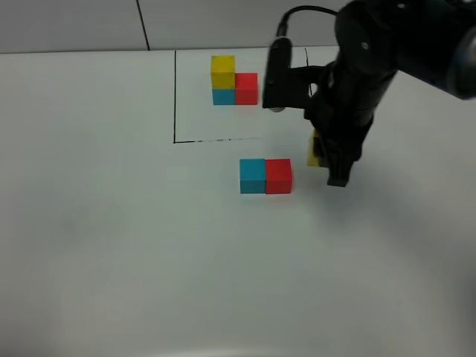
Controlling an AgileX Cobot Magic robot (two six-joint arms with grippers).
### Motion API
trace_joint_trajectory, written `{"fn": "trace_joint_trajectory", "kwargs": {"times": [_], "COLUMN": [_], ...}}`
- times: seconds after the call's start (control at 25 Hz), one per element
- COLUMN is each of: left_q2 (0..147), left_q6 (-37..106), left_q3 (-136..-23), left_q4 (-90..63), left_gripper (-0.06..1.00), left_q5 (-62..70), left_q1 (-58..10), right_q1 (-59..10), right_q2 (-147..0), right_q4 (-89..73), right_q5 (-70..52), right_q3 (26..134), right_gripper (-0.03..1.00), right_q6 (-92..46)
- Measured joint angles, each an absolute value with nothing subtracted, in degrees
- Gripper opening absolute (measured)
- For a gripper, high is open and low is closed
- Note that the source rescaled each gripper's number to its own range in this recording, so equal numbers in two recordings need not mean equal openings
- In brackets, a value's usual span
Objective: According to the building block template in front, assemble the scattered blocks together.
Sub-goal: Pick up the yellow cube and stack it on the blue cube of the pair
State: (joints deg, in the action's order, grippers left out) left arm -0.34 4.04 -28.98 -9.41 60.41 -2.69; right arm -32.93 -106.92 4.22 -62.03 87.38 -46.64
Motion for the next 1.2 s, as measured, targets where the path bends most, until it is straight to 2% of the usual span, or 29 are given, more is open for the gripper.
{"fn": "trace_joint_trajectory", "kwargs": {"times": [0.24, 0.48, 0.8, 1.2], "left_q2": [-0.3, -0.3, -0.3, -0.3], "left_q6": [4.0, 4.0, 4.0, 4.1], "left_q3": [-29.0, -29.0, -29.0, -29.0], "left_q4": [-9.4, -9.4, -9.4, -9.4], "left_gripper": [0.76, 0.76, 0.76, 0.76], "left_q5": [60.4, 60.4, 60.4, 60.4], "left_q1": [-2.7, -2.7, -2.7, -2.7], "right_q1": [-35.3, -36.3, -36.3, -37.0], "right_q2": [-117.4, -123.7, -129.2, -131.8], "right_q4": [0.4, -0.9, -1.0, -0.6], "right_q5": [-67.6, -69.3, -69.7, -69.8], "right_q3": [100.9, 108.8, 114.4, 115.3], "right_gripper": [0.00, 0.00, 0.00, 0.00], "right_q6": [-49.8, -51.5, -51.3, -50.5]}}
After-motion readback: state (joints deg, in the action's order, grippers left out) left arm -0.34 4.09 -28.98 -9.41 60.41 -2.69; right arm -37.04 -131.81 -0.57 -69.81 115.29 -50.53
